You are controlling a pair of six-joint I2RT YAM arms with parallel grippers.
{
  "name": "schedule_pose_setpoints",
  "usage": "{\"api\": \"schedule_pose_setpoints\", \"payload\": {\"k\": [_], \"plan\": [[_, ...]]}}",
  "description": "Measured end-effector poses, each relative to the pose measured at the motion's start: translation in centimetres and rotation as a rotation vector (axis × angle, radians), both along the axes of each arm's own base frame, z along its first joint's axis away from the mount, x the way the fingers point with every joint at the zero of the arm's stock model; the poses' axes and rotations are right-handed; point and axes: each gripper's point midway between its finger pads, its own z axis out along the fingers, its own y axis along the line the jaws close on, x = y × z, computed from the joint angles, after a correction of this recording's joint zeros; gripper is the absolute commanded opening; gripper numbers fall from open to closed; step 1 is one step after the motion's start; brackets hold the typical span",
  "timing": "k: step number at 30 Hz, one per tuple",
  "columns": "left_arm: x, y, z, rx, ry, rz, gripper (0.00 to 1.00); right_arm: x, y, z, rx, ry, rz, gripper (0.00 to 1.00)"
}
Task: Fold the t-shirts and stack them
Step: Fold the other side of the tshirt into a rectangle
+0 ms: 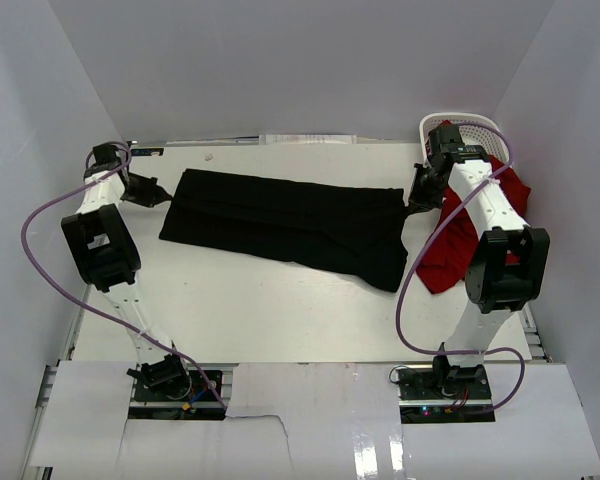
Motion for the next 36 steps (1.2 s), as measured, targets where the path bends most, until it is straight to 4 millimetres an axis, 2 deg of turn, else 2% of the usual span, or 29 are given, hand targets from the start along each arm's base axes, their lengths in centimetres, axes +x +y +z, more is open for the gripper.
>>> {"api": "schedule_pose_setpoints", "payload": {"k": [6,12,15,17,18,19,22,28,33,36], "plan": [[0.3,-0.2,0.1,-0.002,-0.004,-0.001,0.0,0.5,0.0,-0.7,0.003,0.011,-0.003,0.08],[0.5,-0.3,0.3,-0.006,-0.006,0.008,0.09,1.9,0.2,-1.3,0.019,0.019,-0.01,0.08],[0.6,-0.3,0.1,-0.011,-0.004,0.017,0.29,3.0,0.6,-1.4,0.035,0.01,-0.015,0.08],[0.9,-0.3,-0.3,-0.019,0.001,0.028,0.42,4.0,0.8,-1.6,0.047,0.003,-0.021,0.12],[1.0,-0.3,-0.5,-0.023,0.004,0.032,0.53,4.5,0.9,-1.7,0.053,0.003,-0.024,0.14],[1.1,-0.2,-0.7,-0.026,0.005,0.036,0.57,5.0,1.0,-1.8,0.059,0.0,-0.026,0.15],[1.4,-0.1,-1.2,-0.035,0.009,0.05,0.62,6.5,1.2,-2.6,0.077,-0.007,-0.032,0.16],[2.5,0.2,-0.6,-0.032,-0.039,0.067,0.62,8.1,1.4,-4.7,0.102,0.001,-0.054,0.17],[3.7,0.5,0.9,-0.019,-0.11,0.072,0.61,9.7,1.7,-4.1,0.157,-0.054,-0.065,0.32],[4.1,0.3,2.8,-0.004,-0.169,0.039,0.6,9.6,2.4,-3.7,0.199,-0.062,-0.043,0.37]]}}
